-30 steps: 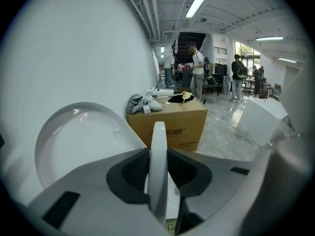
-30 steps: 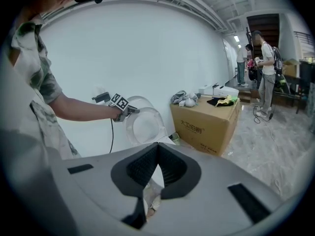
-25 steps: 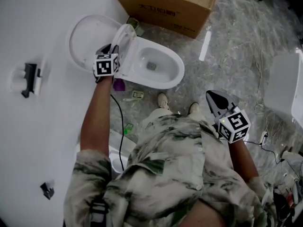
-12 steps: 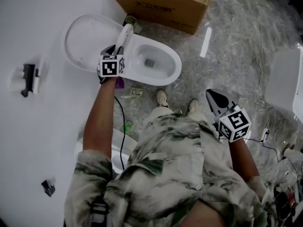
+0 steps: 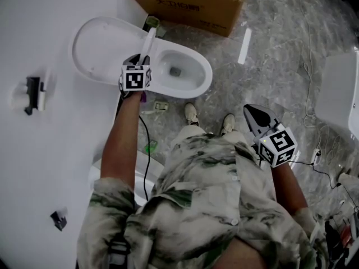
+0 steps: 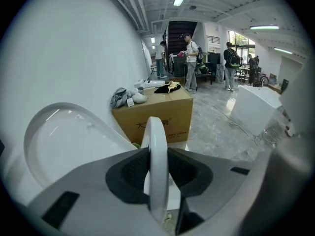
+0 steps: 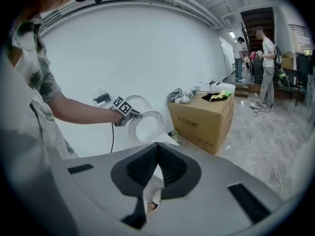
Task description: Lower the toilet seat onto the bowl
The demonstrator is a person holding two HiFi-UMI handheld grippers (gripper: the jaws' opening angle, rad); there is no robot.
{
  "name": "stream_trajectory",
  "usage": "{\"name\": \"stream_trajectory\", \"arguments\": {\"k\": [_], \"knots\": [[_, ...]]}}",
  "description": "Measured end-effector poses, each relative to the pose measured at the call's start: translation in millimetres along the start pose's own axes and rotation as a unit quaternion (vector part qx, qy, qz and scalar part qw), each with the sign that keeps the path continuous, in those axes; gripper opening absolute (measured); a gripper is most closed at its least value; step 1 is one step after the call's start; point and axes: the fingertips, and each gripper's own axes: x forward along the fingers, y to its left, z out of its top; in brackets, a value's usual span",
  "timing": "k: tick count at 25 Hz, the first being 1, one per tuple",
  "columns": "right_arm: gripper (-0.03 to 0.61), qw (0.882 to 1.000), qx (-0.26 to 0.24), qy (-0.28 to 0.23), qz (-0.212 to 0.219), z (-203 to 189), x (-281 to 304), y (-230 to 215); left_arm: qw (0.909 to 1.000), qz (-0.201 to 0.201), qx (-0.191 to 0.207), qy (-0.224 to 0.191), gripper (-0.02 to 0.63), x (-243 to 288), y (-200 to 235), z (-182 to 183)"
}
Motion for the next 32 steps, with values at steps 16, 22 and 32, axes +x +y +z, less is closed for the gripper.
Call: {"name": "stream_trajectory", "arguments": {"k": [16, 22, 32], "knots": [[0.023, 1.0, -0.003, 0.008, 0.003, -17.1, -16.8, -21.4, 0.9999, -0.005, 0.005, 0.01, 0.13, 12.6, -47.6, -6.2], [0.023, 1.0, -0.008, 0.012, 0.006, -24.0, -23.2, -28.0, 0.9998, 0.0, 0.007, 0.016, 0.133, 16.2, -62.9, -10.2], [0.022, 1.0, -0.006, 0.021, 0.015, -36.1, -24.9, -34.0, 0.9997, -0.005, 0.004, 0.022, 0.137, 24.9, -86.4, -16.5]]}}
